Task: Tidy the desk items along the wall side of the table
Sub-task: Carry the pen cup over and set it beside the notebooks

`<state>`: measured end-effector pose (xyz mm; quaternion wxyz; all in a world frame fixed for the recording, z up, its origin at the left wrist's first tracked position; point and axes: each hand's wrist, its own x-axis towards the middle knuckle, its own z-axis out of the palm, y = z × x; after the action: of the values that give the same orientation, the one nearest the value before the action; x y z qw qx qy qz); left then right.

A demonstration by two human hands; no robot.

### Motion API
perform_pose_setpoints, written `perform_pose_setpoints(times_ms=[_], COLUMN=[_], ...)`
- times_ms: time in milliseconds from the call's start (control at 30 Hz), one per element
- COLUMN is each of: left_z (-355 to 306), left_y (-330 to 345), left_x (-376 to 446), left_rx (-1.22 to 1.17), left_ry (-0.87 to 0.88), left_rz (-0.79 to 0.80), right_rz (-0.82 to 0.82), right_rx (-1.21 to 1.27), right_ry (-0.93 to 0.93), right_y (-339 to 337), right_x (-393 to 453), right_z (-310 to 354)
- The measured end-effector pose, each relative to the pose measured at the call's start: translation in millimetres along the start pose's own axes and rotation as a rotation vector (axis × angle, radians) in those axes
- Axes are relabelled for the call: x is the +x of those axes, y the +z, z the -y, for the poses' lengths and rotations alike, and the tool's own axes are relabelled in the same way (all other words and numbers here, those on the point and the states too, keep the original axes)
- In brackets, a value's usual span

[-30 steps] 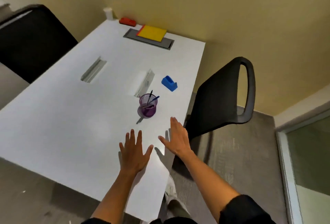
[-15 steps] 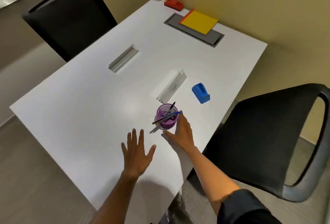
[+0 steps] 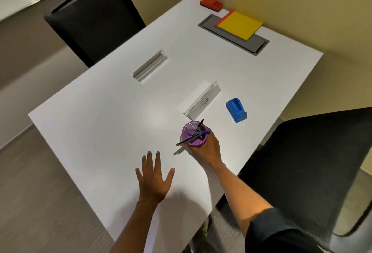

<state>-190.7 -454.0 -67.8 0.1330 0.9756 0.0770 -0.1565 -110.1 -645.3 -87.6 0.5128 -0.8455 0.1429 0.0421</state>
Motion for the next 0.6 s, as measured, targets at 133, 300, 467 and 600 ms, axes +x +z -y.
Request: perform_pose_setpoints(times_ms=[133, 300, 467, 600], left_z=[2, 3, 6, 5], left_y=[-2, 4, 15, 25], left_x=[-8, -34, -70, -114], left_rx=[0.000, -0.044, -0.004, 0.011], left_ry=[-0.014, 0.067, 0.167, 0.270], left_rz=[0.044, 0.041, 0.032, 0.038], right_rz=[0.015, 0.021, -0.007, -0.076], right_rx=[-0.007, -0.006, 0.011, 0.046], right_ry=[-0.020, -0.034, -0.020, -0.024], right_y=[-11, -24, -35, -52], right_x=[-17, -49, -109, -174], right_z=[3, -4, -12, -21])
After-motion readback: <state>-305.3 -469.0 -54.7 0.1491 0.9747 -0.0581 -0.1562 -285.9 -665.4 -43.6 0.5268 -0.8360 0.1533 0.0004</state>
